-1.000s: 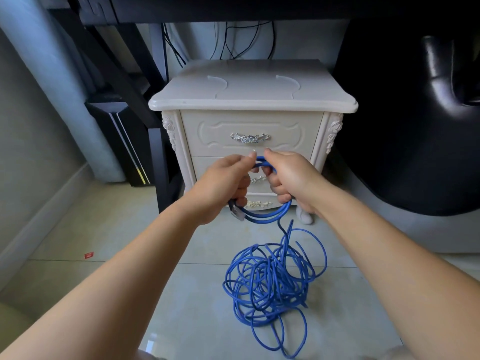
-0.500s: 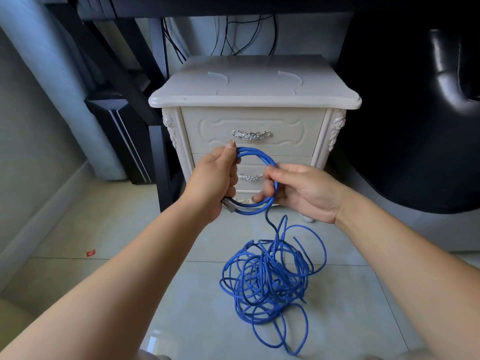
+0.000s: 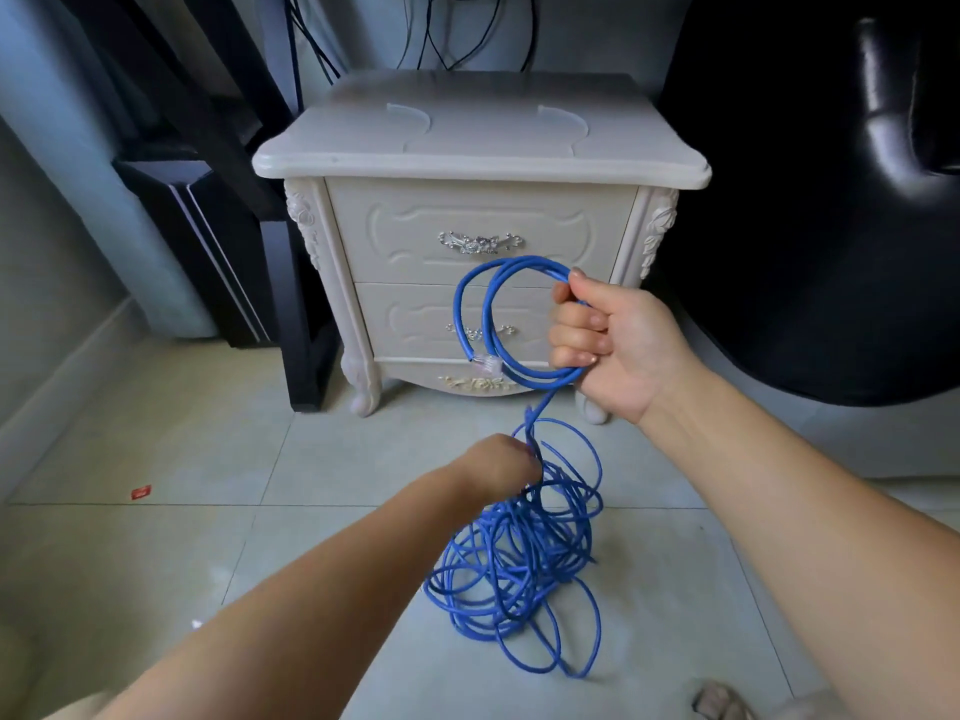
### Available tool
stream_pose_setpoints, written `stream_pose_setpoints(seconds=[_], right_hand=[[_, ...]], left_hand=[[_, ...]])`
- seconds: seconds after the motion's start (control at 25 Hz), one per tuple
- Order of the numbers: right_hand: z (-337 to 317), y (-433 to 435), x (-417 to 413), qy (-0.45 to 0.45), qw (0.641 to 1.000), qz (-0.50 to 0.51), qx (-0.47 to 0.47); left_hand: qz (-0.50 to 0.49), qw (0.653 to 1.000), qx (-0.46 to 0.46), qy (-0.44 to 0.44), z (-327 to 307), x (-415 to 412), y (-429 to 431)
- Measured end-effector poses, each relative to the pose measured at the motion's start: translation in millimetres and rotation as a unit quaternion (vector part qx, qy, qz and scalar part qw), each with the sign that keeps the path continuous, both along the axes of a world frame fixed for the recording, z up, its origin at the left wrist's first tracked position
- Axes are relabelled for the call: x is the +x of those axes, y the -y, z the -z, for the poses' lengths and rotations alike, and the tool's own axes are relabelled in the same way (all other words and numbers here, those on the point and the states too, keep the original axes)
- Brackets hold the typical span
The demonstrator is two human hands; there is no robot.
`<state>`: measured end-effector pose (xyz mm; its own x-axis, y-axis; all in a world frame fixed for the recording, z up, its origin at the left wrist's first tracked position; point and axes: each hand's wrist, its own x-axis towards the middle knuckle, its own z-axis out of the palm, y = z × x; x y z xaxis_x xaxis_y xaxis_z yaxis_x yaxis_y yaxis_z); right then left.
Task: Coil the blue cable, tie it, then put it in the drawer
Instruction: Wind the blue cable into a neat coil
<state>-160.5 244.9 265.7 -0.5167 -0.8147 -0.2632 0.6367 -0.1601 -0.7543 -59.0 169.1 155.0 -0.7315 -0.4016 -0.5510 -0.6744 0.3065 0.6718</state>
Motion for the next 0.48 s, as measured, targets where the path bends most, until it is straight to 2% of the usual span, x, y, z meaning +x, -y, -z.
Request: stream_pose_setpoints(seconds=[0.08, 0.16, 0.2, 0.24, 0.32, 0.4, 0.48], right_hand=[[-2.2, -0.5, -2.9, 0.02, 1.0, 0.01, -0.011], [-4.1, -2.2, -7.1, 0.033, 0.999, 0.02, -0.019], [-5.2, -4.1, -10.6, 0.032, 0.999, 0.027, -0.02], [-6.2, -6.5, -14.8, 0.028, 0.999, 0.037, -0.02], [-9.2, -13.5, -24.7, 0.013, 0.998, 0.066, -0.012], [-10.1, -20.8, -34.1, -0.013, 0.995, 0.096, 0.009], [-8.4, -26.8, -39.2, -0.051, 0.991, 0.115, 0.046]], left_hand=[[0.075, 0.995, -0.059, 0.011, 24.8, -3.8, -6.2], [0.088, 0.989, -0.119, -0.018, 36.5, -2.5, -3.4], [0.085, 0.989, -0.12, -0.035, 41.7, -1.4, -0.3], [0.066, 0.992, -0.088, -0.054, 44.9, 0.9, 3.1], [-0.007, 0.994, 0.047, -0.095, 43.9, 7.4, 11.5], [-0.067, 0.973, 0.174, -0.137, 36.5, 15.3, 21.5], [-0.094, 0.954, 0.244, -0.145, 30.7, 22.7, 31.7]])
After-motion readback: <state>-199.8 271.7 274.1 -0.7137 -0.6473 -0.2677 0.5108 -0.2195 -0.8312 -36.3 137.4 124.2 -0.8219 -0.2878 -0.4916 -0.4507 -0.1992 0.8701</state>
